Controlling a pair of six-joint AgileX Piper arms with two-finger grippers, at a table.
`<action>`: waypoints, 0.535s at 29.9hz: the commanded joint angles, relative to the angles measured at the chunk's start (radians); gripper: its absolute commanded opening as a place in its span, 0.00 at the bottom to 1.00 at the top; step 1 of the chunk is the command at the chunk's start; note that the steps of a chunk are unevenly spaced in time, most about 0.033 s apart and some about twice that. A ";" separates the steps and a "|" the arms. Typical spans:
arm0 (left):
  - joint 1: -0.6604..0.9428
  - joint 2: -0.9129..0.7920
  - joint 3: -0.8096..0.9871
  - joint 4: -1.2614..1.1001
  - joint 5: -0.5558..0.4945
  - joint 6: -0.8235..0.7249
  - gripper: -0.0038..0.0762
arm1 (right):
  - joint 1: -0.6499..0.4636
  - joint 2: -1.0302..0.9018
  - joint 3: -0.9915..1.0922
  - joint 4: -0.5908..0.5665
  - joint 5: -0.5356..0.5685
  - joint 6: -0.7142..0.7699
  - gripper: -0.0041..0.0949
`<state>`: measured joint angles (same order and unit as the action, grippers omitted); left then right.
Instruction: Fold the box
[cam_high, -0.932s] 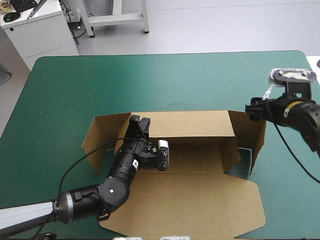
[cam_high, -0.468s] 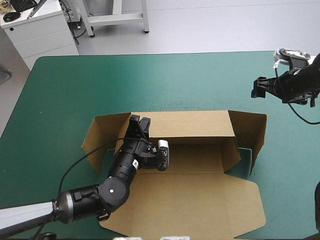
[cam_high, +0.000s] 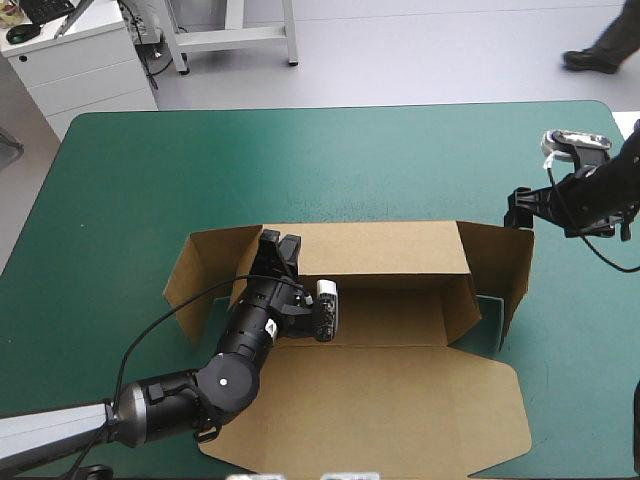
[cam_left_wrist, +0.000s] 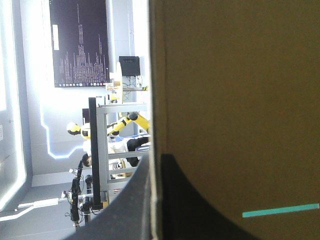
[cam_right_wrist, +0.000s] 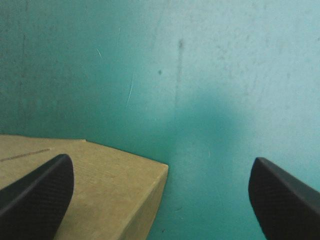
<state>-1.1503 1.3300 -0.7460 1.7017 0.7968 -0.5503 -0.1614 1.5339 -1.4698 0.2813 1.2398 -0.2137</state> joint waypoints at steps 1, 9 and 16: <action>-0.006 -0.028 -0.020 0.072 0.027 -0.014 0.04 | -0.011 -0.081 0.042 0.015 0.015 -0.020 0.93; -0.006 -0.028 -0.020 0.072 0.025 -0.014 0.04 | -0.037 -0.220 0.147 0.050 0.013 -0.032 0.93; -0.006 -0.028 -0.020 0.072 0.028 -0.014 0.04 | -0.035 -0.329 0.331 0.069 -0.055 -0.057 0.93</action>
<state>-1.1503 1.3300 -0.7460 1.7017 0.7935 -0.5503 -0.1912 1.2627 -1.1683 0.3267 1.2209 -0.2490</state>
